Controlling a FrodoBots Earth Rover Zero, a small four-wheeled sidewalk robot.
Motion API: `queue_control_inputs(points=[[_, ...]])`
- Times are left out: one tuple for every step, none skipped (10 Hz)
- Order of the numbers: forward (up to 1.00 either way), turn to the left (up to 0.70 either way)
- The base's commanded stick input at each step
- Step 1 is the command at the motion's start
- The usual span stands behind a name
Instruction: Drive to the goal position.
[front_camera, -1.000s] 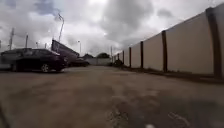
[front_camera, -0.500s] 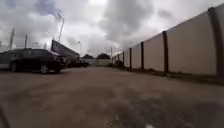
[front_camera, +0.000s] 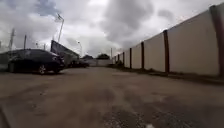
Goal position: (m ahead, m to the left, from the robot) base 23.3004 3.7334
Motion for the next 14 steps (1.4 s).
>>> queue_control_inputs(points=[[0.30,0.00],[0.30,0.00],[0.30,0.00],[0.30,0.00],[0.30,0.00],[0.30,0.00],[0.30,0.00],[0.30,0.00],[0.30,0.00],[0.30,0.00],[0.30,0.00],[0.30,0.00],[0.30,0.00],[0.30,0.00]])
